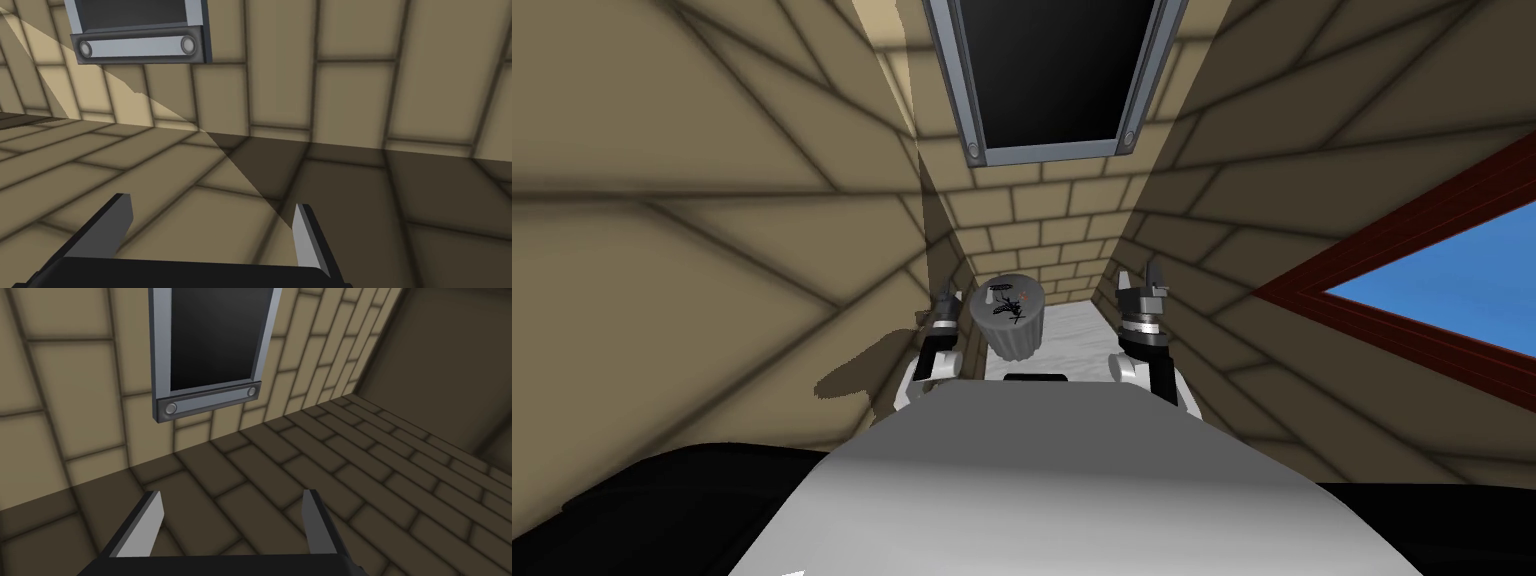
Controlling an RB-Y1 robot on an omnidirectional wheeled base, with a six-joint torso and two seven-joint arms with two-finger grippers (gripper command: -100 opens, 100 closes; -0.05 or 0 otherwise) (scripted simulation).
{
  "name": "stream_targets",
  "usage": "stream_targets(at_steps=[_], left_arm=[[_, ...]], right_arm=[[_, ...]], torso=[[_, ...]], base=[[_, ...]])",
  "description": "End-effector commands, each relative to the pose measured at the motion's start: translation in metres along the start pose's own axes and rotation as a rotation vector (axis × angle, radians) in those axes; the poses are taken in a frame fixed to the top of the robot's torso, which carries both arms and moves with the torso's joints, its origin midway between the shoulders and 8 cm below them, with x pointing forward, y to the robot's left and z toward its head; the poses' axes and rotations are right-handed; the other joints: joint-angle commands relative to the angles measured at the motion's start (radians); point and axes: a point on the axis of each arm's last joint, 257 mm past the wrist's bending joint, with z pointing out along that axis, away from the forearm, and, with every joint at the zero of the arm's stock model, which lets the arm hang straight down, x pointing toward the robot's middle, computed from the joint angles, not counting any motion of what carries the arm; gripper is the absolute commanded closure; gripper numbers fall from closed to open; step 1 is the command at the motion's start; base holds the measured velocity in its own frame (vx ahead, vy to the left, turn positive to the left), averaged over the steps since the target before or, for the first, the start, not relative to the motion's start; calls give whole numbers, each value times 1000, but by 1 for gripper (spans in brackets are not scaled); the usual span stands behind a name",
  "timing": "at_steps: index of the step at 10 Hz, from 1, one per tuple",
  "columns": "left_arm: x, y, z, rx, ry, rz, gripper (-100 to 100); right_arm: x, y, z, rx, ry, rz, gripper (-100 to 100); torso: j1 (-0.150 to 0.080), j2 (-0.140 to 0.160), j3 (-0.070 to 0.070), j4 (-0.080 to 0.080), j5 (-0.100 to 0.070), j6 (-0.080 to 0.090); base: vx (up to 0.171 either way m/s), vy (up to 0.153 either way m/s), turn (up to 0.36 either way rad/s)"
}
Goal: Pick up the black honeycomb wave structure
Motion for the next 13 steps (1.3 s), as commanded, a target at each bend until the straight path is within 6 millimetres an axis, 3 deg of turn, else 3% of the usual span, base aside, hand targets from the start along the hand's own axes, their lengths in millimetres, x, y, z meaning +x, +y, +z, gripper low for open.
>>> stream_targets(at_steps=[1, 2, 3, 6, 7, 10, 11, 13], left_arm=[[-7, 23, 3, -64, -10, -6, -100], [-10, 40, 4, -109, -18, -10, -100], [-11, 40, 4, -109, -18, -10, -100], [-23, 87, 4, -232, -45, -28, -100], [-23, 88, 3, -239, -45, -28, -100], [-35, 136, -1, -370, -78, -52, -100], [-35, 137, -1, -373, -78, -52, -100], [-43, 168, -6, -461, -102, -71, -100]], right_arm=[[0, 0, 0, 0, 0, 0, 0], [0, 0, 0, 0, 0, 0, 0], [0, 0, 0, 0, 0, 0, 0], [0, 0, 0, 0, 0, 0, 0], [0, 0, 0, 0, 0, 0, 0], [0, 0, 0, 0, 0, 0, 0], [0, 0, 0, 0, 0, 0, 0], [0, 0, 0, 0, 0, 0, 0]], torso=[[0, 0, 0, 0, 0, 0], [0, 0, 0, 0, 0, 0], [0, -1, 0, 0, 0, 0], [1, 0, 0, 0, 0, 0], [0, -1, 0, 0, 0, 0], [0, 0, 0, 0, 0, 0], [0, 0, 0, 0, 0, 0], [0, 1, 1, 0, 0, 0]], base=[[38, -17, -67], [52, -18, -79], [38, -11, -29], [37, -14, -74], [31, -12, -21], [32, -15, -76], [28, -13, -21], [23, -16, -72]])
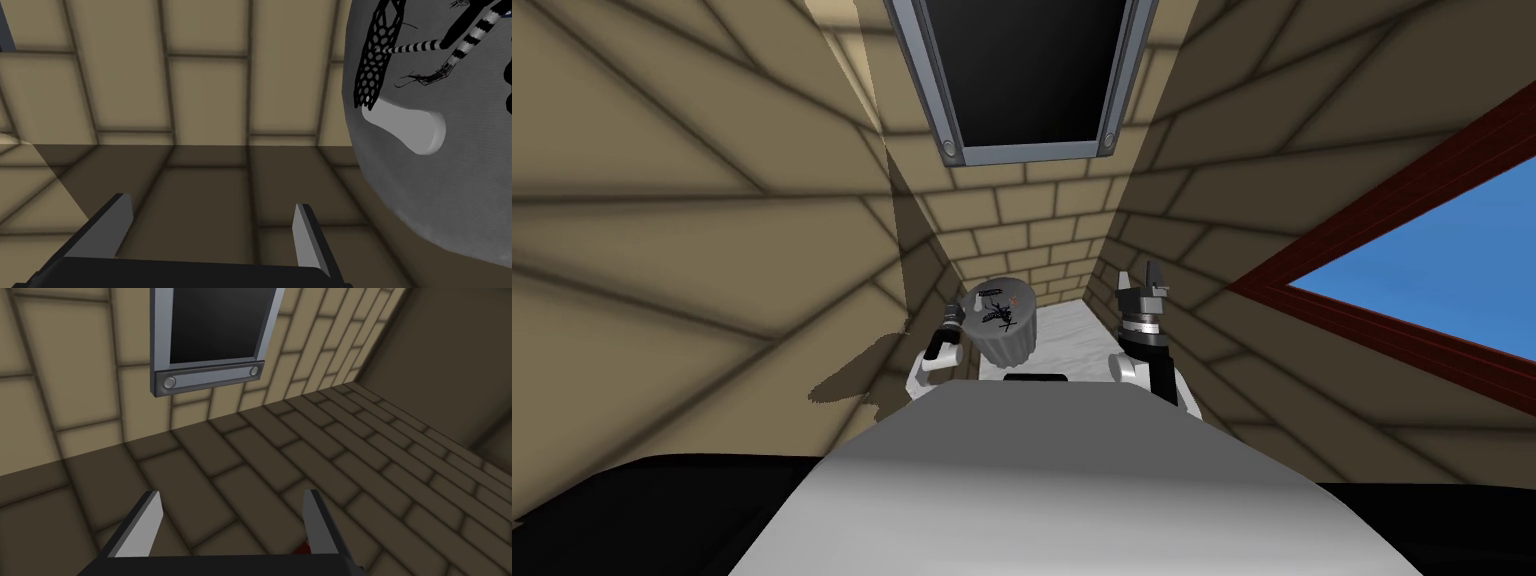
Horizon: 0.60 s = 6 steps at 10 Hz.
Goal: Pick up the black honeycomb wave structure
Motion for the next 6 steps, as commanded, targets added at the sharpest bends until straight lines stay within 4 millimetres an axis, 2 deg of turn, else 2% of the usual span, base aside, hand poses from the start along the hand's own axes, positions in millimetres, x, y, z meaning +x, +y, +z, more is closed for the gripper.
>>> stream_targets(at_steps=[1, 2, 5, 6], left_arm=[[-9, 22, 8, -66, -18, -19, -100], [-9, 25, 8, -76, -19, -19, -100], [-21, 68, 18, -205, -53, -58, -100], [-21, 69, 18, -210, -54, -59, -100]], right_arm=[[0, 0, 0, 0, 0, 0, 0], [0, 0, 0, 0, 0, 0, 0], [0, 0, 0, 0, 0, 0, 0], [0, 0, 0, 0, 0, 0, 0]], torso=[[0, 0, 0, 0, 0, 0], [0, 0, 0, 0, 0, 0], [0, 0, 0, 0, 0, 0], [-1, 0, 0, 0, 0, 0]], base=[[31, -20, -77], [21, -15, -22], [18, -20, -75], [13, -15, -20]])
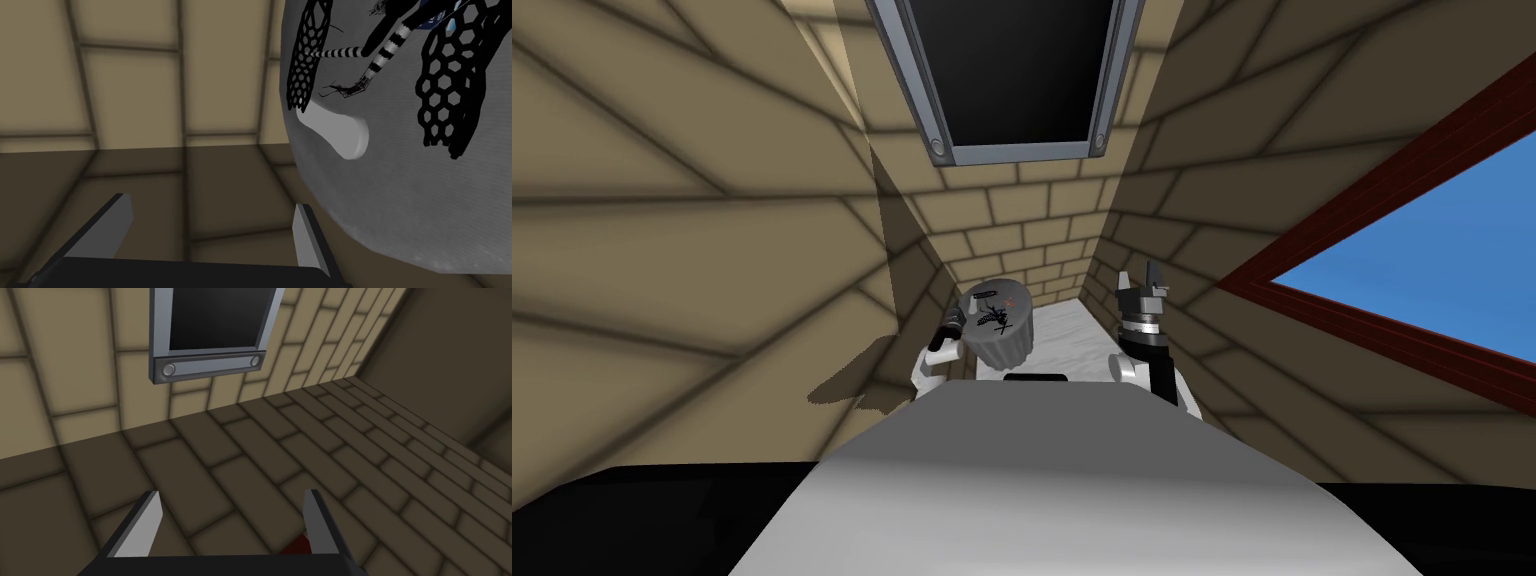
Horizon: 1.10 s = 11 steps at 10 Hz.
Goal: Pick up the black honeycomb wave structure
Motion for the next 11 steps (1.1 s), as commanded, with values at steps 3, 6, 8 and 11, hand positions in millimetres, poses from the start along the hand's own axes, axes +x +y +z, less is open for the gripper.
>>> stream_targets(at_steps=[3, 6, 8, 11], left_arm=[[-9, 29, 10, -100, -24, -32, -100], [-15, 54, 17, -186, -45, -63, -100], [-20, 79, 22, -269, -65, -93, -100], [-25, 102, 24, -350, -83, -121, -100]], right_arm=[[0, 0, 0, 0, 0, 0, 0], [0, 0, 0, 0, 0, 0, 0], [0, 0, 0, 0, 0, 0, 0], [0, 0, 0, 0, 0, 0, 0]], torso=[[0, 0, 0, 0, 0, 0], [0, 0, 0, 0, 0, 0], [0, 1, 0, 0, 0, 0], [-1, 0, 0, 0, 0, 0]], base=[[8, -16, -51], [7, -18, -48], [6, -19, -62], [14, -21, -53]])
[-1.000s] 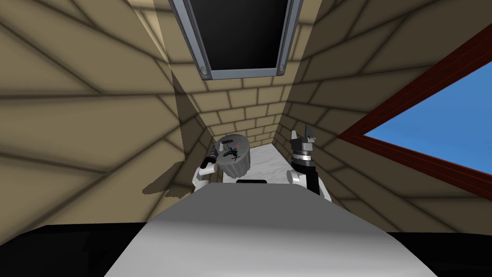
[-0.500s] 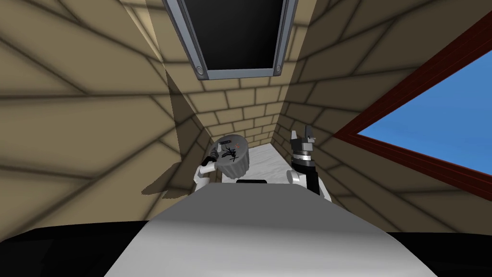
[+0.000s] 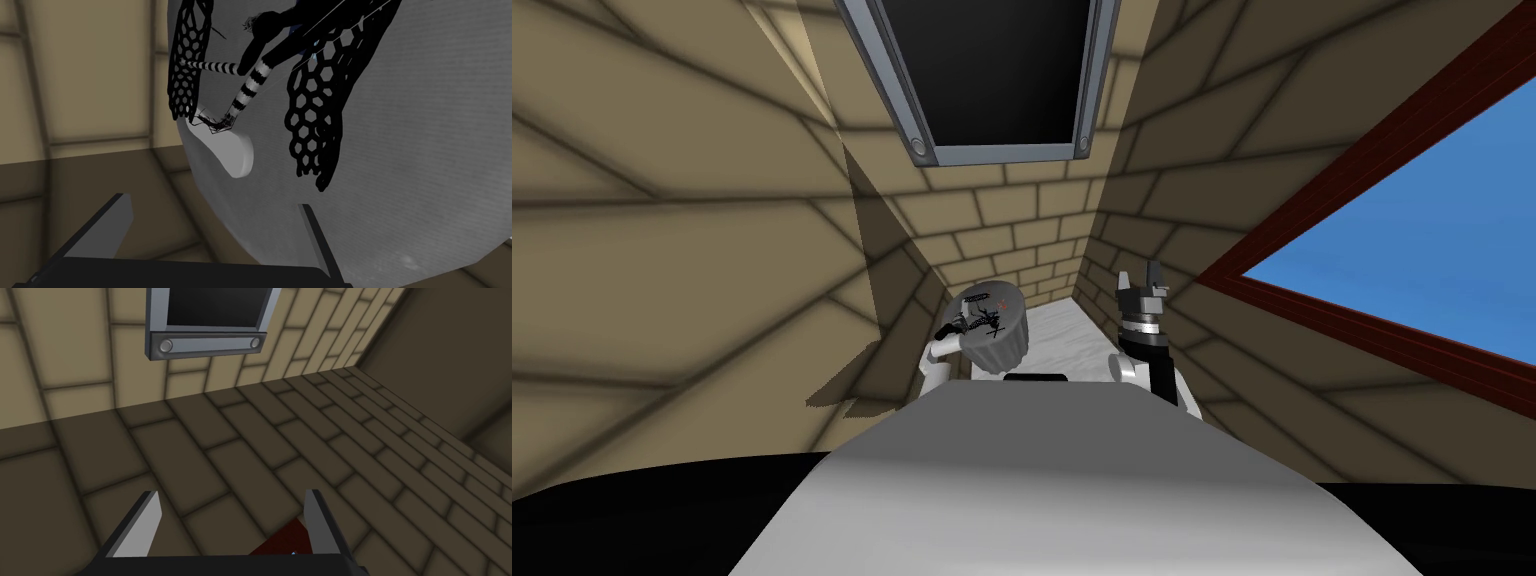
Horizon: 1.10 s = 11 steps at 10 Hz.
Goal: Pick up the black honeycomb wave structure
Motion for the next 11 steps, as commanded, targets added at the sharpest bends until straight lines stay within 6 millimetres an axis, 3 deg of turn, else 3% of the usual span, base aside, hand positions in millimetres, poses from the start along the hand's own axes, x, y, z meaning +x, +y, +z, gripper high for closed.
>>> stream_targets(at_steps=[1, 6, 8, 9, 10, 11], left_arm=[[-5, 12, 3, -46, -11, -15, -100], [-21, 56, 12, -200, -50, -60, -100], [-30, 96, 9, -294, -73, -77, -100], [-27, 82, 11, -264, -65, -72, -100], [-27, 85, 11, -271, -67, -73, 0], [-26, 91, 13, -269, -64, -71, -100]], right_arm=[[0, 0, 0, 0, 0, 0, 0], [0, 0, 0, 0, 0, 0, 0], [0, 0, 0, 0, 0, 0, 0], [0, 0, 0, 0, 0, 0, 0], [0, 0, 0, 0, 0, 0, 0], [0, 0, 0, 0, 0, 0, 0]], torso=[[0, 0, 0, 0, 0, 0], [1, -2, -1, 0, 0, 0], [2, -4, -2, -1, 1, 0], [4, -5, -3, -1, 1, 0], [2, -3, -2, -1, 1, 0], [1, 0, 0, 0, 0, 0]], base=[[17, -4, -35], [45, -2, -61], [99, 33, -57], [46, 20, -7], [0, 0, 0], [3, -4, 13]])
